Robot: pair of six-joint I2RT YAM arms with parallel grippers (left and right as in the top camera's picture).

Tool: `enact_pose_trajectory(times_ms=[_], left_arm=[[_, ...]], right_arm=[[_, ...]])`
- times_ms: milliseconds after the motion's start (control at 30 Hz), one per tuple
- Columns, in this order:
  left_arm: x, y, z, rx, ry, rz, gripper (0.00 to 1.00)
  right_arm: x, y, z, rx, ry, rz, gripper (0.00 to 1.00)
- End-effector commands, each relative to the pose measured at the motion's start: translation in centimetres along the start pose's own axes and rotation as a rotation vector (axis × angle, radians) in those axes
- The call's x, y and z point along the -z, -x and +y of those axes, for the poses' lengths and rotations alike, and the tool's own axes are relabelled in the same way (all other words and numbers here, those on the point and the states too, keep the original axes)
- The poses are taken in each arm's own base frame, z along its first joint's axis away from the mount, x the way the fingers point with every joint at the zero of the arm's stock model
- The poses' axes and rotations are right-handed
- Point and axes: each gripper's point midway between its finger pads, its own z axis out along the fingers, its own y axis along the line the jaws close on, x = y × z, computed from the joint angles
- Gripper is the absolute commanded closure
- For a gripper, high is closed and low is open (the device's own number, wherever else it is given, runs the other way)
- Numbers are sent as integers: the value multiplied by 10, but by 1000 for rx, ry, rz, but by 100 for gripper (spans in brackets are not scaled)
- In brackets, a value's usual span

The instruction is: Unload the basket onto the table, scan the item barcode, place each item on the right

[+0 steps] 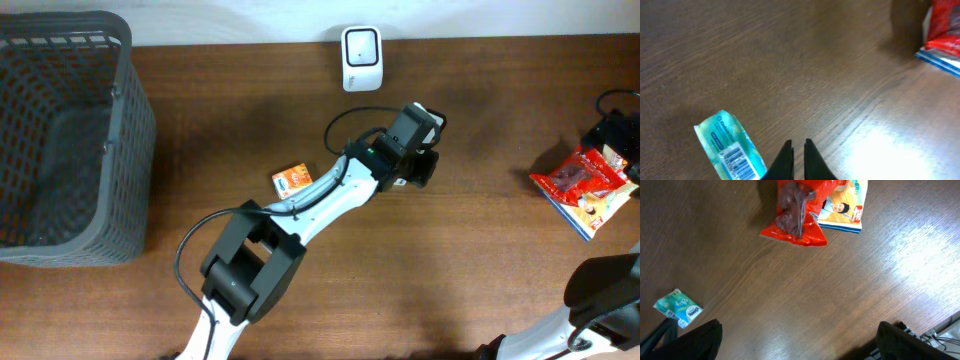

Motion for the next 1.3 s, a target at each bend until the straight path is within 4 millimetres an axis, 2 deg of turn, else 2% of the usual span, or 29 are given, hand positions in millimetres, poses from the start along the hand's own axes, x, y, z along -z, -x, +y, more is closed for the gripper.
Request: enact_pose_trajectory(times_ms=[0, 133, 267, 400, 467, 600, 733, 767, 867, 900, 933, 1000, 1133, 1267], left_arm=[[-33, -38, 22, 11, 56, 98, 100], [-33, -40, 27, 14, 75, 105, 100], [-26, -39, 66, 2, 296, 88, 100], [-13, -32, 85, -2, 404, 69, 100], [0, -21, 88, -1, 435, 42, 100], [37, 11, 94, 10, 497, -44, 100], [88, 39, 111, 52, 531, -104, 100], [98, 43, 117, 64, 540, -111, 96], [130, 45, 147, 112, 588, -102, 72], [137, 43, 157, 127, 604, -90, 58], [144, 38, 170, 146, 625, -69, 49], [156, 22, 198, 186, 669, -6, 2], [173, -5, 237, 295, 691, 83, 1], [186, -24, 262, 372, 682, 139, 1]], right_arm=[[1, -1, 3, 12, 7, -1, 2], [1, -1, 3, 12, 7, -1, 2], [1, -1, 3, 12, 7, -1, 2], [1, -1, 3, 12, 7, -1, 2], [1, -1, 3, 12, 7, -1, 2], [1, -1, 3, 12, 7, -1, 2], [1, -1, 3, 12, 7, -1, 2], [1, -1, 3, 12, 7, -1, 2], [1, -1, 3, 12, 7, -1, 1], [1, -1, 3, 12, 7, -1, 2], [1, -1, 2, 15, 6, -2, 2], [1, 0, 1, 15, -3, -8, 2], [1, 7, 3, 16, 6, -34, 2], [2, 17, 11, 19, 45, -74, 2]])
